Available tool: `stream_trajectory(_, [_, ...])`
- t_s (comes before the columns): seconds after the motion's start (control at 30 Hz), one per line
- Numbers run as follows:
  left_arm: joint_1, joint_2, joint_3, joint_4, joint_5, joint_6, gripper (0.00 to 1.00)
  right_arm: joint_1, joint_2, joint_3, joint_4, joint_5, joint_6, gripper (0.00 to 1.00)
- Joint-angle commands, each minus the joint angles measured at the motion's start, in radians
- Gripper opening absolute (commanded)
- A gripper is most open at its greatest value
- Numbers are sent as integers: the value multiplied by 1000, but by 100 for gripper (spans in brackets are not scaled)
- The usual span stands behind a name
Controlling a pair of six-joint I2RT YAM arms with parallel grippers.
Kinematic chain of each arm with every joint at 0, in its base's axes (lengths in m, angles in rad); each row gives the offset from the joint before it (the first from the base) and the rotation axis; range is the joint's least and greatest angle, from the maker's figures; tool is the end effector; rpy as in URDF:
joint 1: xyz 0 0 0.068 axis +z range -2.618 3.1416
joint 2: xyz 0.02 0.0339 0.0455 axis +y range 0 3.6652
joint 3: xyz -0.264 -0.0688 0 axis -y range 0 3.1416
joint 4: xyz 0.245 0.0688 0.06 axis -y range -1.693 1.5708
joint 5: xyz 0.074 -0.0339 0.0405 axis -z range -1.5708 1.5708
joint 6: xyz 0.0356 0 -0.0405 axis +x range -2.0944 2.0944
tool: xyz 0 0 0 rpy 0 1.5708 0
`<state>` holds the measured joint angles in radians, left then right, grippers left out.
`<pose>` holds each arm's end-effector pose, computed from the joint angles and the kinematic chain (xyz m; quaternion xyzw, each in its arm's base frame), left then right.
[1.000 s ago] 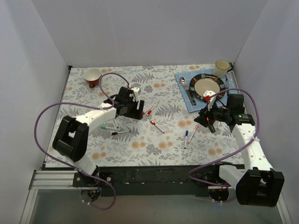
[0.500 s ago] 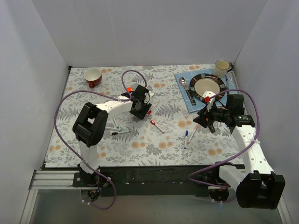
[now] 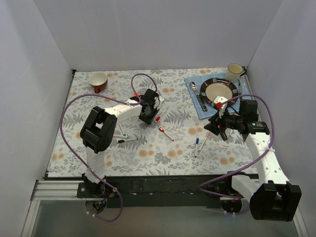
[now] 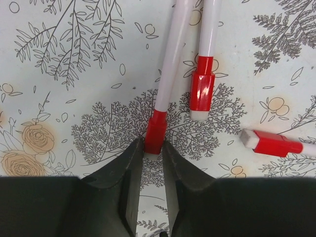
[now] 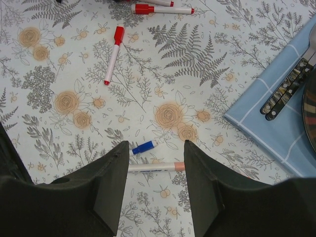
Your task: Open the pen caps
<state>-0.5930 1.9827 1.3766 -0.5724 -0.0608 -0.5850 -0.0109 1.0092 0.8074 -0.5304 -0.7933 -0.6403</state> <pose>0.3355 -0.2235 0.1640 -0.0020 0.9804 -0.0834 0.1785 0.2053 0.0231 0.2805 -0.4103 0.7524 0.2142 0.4687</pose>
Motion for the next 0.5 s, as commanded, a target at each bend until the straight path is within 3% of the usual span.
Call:
stream_trajectory(0.0, [-2, 15, 19, 0, 18, 8, 20, 5, -8, 4, -8, -34, -13, 56])
stream_trajectory(0.23, [-2, -27, -27, 48, -39, 2, 7, 5, -6, 3, -8, -32, -13, 56])
stream_trajectory(0.47, [-4, -157, -66, 75, -88, 1, 2, 5, 0, 1, -20, -58, -41, 56])
